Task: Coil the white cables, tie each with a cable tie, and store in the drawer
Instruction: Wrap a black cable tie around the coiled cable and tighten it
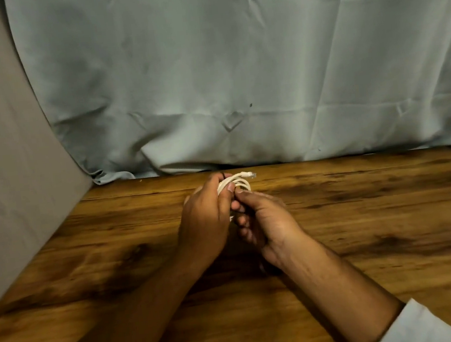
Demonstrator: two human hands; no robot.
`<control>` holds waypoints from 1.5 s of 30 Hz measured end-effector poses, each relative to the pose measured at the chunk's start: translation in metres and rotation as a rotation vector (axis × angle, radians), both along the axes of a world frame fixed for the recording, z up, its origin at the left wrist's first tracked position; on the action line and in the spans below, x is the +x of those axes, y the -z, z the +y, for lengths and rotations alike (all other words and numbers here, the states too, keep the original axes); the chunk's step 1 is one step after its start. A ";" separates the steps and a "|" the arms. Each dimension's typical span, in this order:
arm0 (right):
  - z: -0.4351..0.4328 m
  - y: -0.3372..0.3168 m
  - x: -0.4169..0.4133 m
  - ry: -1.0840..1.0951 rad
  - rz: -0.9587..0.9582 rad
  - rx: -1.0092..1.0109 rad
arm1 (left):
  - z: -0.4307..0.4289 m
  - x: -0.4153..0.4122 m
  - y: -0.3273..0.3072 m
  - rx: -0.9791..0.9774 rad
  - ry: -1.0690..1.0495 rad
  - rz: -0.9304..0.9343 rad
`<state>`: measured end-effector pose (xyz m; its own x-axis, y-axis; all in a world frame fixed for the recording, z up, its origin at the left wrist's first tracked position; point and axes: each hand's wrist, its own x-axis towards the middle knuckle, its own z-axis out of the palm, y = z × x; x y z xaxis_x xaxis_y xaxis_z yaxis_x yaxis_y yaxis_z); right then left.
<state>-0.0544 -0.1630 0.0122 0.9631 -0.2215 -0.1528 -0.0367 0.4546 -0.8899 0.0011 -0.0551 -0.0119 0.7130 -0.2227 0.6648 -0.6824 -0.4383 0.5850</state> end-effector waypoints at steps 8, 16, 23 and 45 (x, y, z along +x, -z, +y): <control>-0.017 -0.019 -0.006 -0.126 -0.160 0.206 | 0.019 0.014 -0.003 0.186 -0.208 -0.050; -0.021 -0.020 -0.004 0.107 -0.391 -0.150 | 0.020 0.013 -0.003 0.323 -0.244 -0.069; -0.035 -0.037 -0.008 0.312 -0.532 -0.258 | 0.023 0.014 -0.005 0.364 -0.264 -0.058; -0.040 -0.057 -0.018 0.155 -0.539 -0.075 | 0.024 0.015 -0.001 0.348 -0.264 -0.075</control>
<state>-0.0722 -0.2034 0.0687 0.8562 -0.3577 0.3729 0.4937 0.3531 -0.7947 0.0158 -0.0313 -0.0104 0.7283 -0.2591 0.6343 -0.5555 -0.7652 0.3252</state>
